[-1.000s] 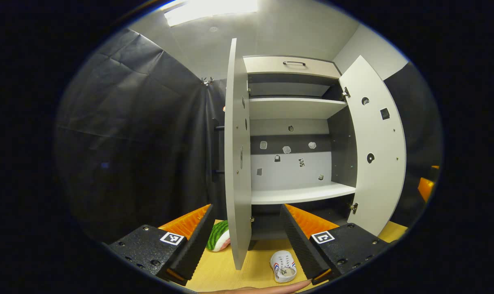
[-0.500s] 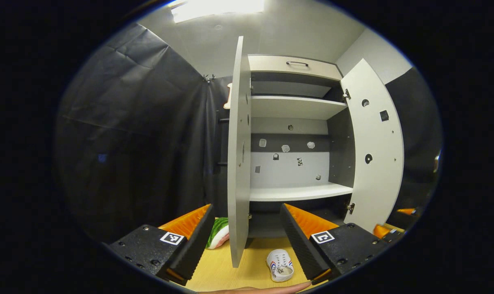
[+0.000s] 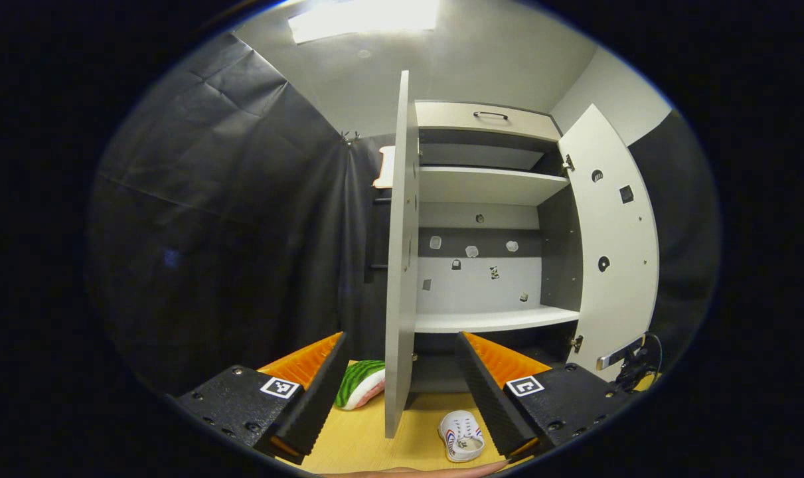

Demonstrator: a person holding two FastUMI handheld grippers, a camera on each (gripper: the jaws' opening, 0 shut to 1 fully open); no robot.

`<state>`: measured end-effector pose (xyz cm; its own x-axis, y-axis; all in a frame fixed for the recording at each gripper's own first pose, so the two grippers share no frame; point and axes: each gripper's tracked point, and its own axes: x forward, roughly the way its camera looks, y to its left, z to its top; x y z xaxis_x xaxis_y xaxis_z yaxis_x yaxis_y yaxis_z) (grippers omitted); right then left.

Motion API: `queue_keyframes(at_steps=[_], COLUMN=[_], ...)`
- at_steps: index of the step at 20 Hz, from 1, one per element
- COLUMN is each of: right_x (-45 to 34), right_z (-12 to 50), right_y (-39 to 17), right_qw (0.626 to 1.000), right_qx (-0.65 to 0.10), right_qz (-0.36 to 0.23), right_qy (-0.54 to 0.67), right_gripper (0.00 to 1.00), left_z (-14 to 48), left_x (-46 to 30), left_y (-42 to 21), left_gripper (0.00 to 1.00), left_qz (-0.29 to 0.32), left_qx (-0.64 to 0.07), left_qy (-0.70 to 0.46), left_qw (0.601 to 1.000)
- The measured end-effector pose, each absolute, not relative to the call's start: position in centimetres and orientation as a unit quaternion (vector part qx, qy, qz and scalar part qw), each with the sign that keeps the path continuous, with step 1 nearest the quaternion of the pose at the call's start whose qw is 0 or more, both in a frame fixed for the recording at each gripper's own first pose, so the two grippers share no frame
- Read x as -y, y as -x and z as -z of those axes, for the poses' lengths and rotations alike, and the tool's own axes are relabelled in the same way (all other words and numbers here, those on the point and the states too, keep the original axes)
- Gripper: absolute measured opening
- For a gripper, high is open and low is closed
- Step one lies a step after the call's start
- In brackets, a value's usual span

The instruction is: Grab one shoe with the right hand and put it into the shoe cabinet, grab the other shoe with the left hand and put it into the shoe cabinet; then close the right door with the right hand and the left door with the left hand.

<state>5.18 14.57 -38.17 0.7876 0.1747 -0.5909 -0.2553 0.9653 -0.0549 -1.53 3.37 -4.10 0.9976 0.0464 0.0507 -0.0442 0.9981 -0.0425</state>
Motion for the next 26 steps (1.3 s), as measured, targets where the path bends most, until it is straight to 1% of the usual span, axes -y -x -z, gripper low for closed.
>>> queue_keyframes(at_steps=[1, 2, 3, 6, 7, 8, 9, 11, 12, 15, 17, 18, 21, 22, 26], right_x=[-14.7, -14.8, -14.8, -15.3, -15.6, -16.0, -16.1, -16.5, -16.7, -17.1, -15.8, -15.1, -14.4, -14.0, -14.5], right_z=[39.6, 41.0, 42.2, 44.8, 45.2, 45.5, 45.9, 47.3, 47.2, 47.6, 47.8, 47.3, 45.5, 45.1, 44.2], right_y=[-5.3, -5.4, -5.5, -5.6, -5.9, -6.3, -6.4, -6.3, -7.4, -8.2, -9.9, -10.0, -10.0, -10.2, -9.9], right_qw=[0.938, 0.932, 0.927, 0.914, 0.913, 0.912, 0.909, 0.898, 0.905, 0.911, 0.919, 0.920, 0.926, 0.931, 0.939], right_qx=[-0.324, -0.343, -0.356, -0.390, -0.392, -0.393, -0.401, -0.426, -0.409, -0.400, -0.383, -0.376, -0.347, -0.334, -0.300], right_qz=[-0.109, -0.105, -0.105, -0.106, -0.109, -0.114, -0.113, -0.112, -0.113, -0.096, -0.078, -0.075, -0.087, -0.092, -0.108], right_qy=[0.062, 0.060, 0.059, 0.044, 0.036, 0.033, 0.026, 0.011, 0.005, -0.032, -0.054, -0.081, -0.121, -0.118, -0.128], right_gripper=[0.98, 0.94, 0.98, 0.87, 0.87, 0.80, 0.79, 0.39, 0.47, 0.46, 0.45, 0.04, 0.04, 0.04, 0.04], left_z=[4.4, 4.9, 5.4, 7.1, 7.7, 8.2, 8.7, 9.3, 9.6, 9.7, 9.7, 10.2, 10.3, 10.3, 10.4], left_x=[-3.4, -3.6, -3.7, -3.7, -3.8, -3.9, -4.1, -4.1, -4.3, -4.2, -3.8, -3.8, -3.7, -3.4, -2.3], left_y=[1.4, 1.2, 1.0, 0.4, 0.2, 0.0, -0.3, -0.6, -0.7, -0.6, -0.8, -0.8, -1.2, -1.0, -0.9], left_gripper=[0.98, 0.96, 0.96, 0.96, 0.96, 0.96, 0.96, 0.96, 0.96, 0.96, 0.96, 0.96, 0.96, 0.94, 0.93], left_qz=[-0.022, -0.022, -0.021, -0.008, -0.005, -0.005, -0.007, -0.007, -0.010, -0.013, -0.010, -0.012, -0.025, -0.019, -0.002], left_qx=[0.023, 0.018, 0.013, -0.006, -0.013, -0.020, -0.027, -0.037, -0.041, -0.036, -0.033, -0.040, -0.036, -0.032, -0.028], left_qy=[0.021, 0.021, 0.017, 0.006, 0.006, 0.007, 0.010, 0.008, 0.007, 0.011, 0.014, 0.010, -0.010, -0.018, -0.022], left_qw=[0.999, 0.999, 1.000, 1.000, 1.000, 1.000, 1.000, 0.999, 0.999, 0.999, 0.999, 0.999, 0.999, 0.999, 0.999])
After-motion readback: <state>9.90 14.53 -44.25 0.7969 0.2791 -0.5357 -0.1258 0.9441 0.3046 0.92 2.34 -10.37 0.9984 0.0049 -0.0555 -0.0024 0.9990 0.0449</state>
